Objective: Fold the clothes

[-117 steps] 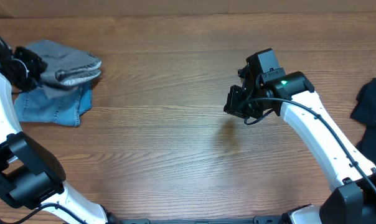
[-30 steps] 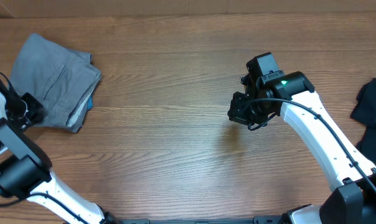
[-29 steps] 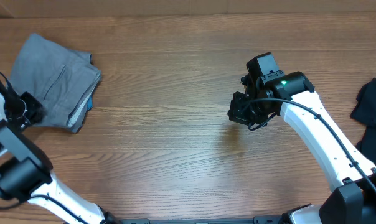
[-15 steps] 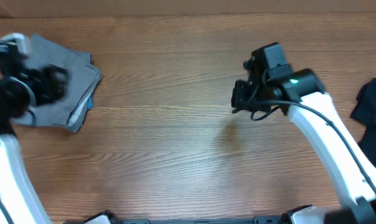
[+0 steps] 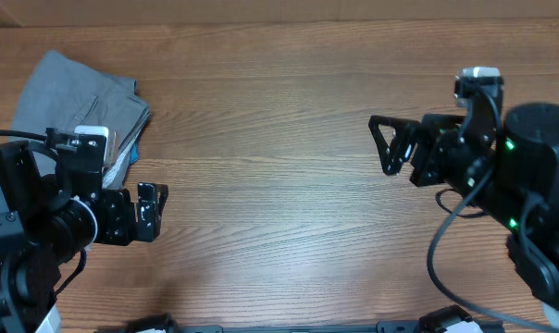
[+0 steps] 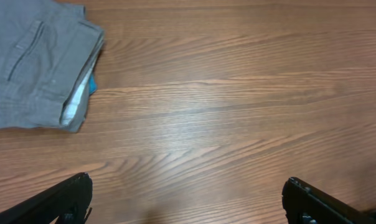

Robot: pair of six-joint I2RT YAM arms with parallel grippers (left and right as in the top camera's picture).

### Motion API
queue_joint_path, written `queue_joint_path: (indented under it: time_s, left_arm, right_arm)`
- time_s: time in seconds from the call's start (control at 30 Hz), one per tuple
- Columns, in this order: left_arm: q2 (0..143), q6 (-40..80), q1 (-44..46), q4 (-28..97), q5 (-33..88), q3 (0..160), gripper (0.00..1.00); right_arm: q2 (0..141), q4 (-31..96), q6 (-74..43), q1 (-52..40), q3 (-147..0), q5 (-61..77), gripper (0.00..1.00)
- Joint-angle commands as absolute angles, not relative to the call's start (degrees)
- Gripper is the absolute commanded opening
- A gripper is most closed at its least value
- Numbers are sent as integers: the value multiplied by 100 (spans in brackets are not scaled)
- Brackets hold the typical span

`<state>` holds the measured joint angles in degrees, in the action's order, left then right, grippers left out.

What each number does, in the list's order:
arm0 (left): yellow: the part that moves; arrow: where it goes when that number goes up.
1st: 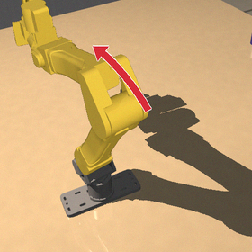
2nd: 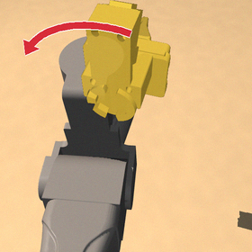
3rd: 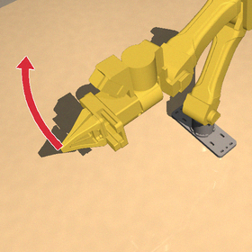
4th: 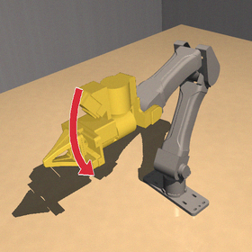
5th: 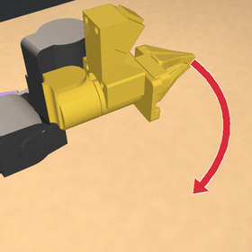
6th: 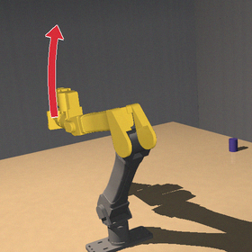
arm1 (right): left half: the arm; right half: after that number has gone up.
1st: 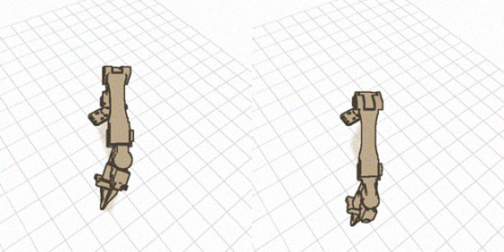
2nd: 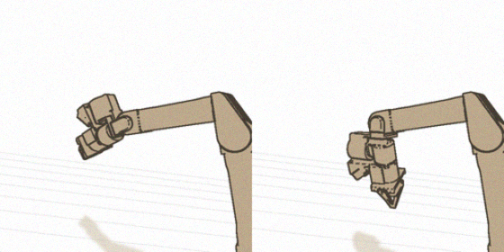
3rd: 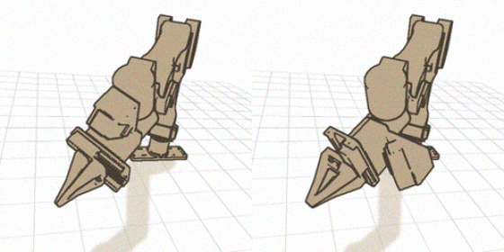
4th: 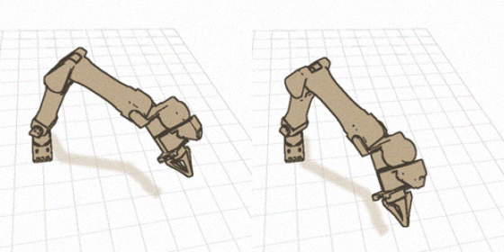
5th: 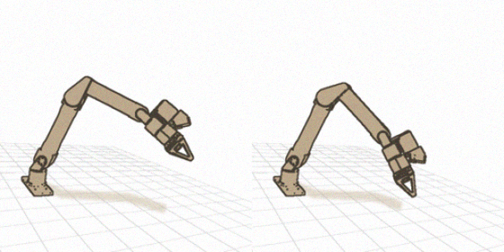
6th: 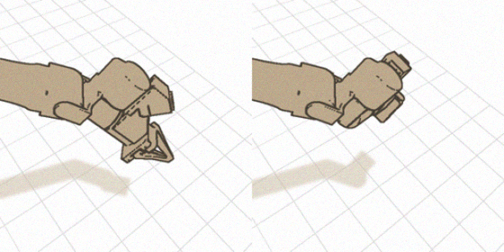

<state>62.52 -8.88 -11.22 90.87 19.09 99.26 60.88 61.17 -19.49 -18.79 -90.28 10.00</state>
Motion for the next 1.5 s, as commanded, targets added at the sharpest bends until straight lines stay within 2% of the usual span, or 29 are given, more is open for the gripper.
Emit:
queue_joint_path:
  time_s: [0.0, 0.4, 0.63, 0.77, 0.87, 1.13, 1.47]
  left_arm:
    - [6263, -902, -1083, 8965, 1835, 9939, 100]
    - [6388, -878, -1083, 8718, 1890, 9939, 100]
    - [6431, -878, -1083, 8718, 1890, 9939, 100]
    - [6449, -878, -1083, 8720, 1890, 9939, 100]
    - [6449, -878, -1083, 8718, 1890, 9939, 100]
    - [6451, -878, -1083, 8718, 1890, 9939, 100]
    - [6451, -878, -1083, 8718, 1890, 9939, 100]
  right_arm:
    - [6014, 6171, -1925, -1865, -9094, 902, 100]
    - [6080, 6543, -1968, -1868, -9091, 1052, 100]
    - [6036, 6805, -1892, -1868, -9094, 438, 100]
    - [5815, 6694, -1293, -1848, -9074, -228, 100]
    - [5459, 6110, -873, -1594, -8831, -489, 100]
    - [4222, 4224, -854, -582, -6735, -154, 100]
    - [2768, 3328, -856, -550, -4281, -134, 100]
